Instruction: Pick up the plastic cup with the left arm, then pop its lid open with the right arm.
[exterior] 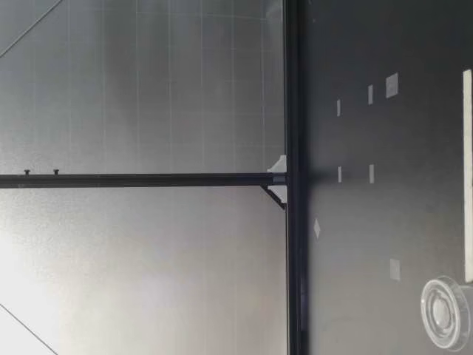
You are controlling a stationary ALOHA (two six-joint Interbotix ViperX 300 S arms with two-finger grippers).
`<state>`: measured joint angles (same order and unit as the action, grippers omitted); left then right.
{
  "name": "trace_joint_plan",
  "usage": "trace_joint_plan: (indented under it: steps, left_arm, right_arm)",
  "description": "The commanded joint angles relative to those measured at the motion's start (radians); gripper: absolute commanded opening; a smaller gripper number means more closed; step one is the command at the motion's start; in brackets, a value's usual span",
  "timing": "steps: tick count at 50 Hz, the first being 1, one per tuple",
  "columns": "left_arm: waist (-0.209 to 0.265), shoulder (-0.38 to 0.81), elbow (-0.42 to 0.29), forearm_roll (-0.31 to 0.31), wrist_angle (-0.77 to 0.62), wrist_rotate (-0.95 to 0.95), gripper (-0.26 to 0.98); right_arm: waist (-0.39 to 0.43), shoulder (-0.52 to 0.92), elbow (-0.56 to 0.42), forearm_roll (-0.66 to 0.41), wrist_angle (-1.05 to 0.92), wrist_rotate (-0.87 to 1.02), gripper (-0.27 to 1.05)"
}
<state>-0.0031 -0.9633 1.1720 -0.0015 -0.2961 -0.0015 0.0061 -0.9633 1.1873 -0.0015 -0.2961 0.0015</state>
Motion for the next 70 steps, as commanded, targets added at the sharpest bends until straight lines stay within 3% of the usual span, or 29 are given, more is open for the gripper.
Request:
trace_joint_plan:
  steps: [1,8,16,28,39,52,70]
  left_arm:
    - [-0.009,0.0,0.043,0.0,-0.003,0.003,0.08]
    - [-0.011,-0.002,0.104,-0.009,-0.012,-0.023,-0.09]
    - [-0.011,0.012,0.129,-0.014,-0.005,-0.034,-0.1]
    - [-0.014,0.117,0.147,-0.014,0.005,-0.13,-0.09]
    - [-0.014,0.27,0.146,-0.014,-0.008,-0.189,-0.08]
    - [-0.014,0.403,0.12,-0.012,-0.031,-0.176,0.07]
    - [-0.014,0.466,0.115,-0.002,-0.072,-0.17,0.41]
  right_arm:
    - [-0.002,0.009,-0.003,0.0,-0.005,0.003,0.12]
    - [-0.003,0.034,0.031,0.018,-0.009,0.026,-0.09]
    - [-0.006,0.092,0.018,0.054,-0.002,0.08,-0.1]
    - [-0.006,0.275,-0.133,0.052,0.097,0.081,-0.1]
    - [-0.005,0.549,-0.282,0.052,0.107,0.083,-0.1]
    - [0.0,0.841,-0.431,0.052,0.057,0.094,-0.1]
    - [0.012,1.086,-0.575,0.037,0.031,0.184,-0.1]
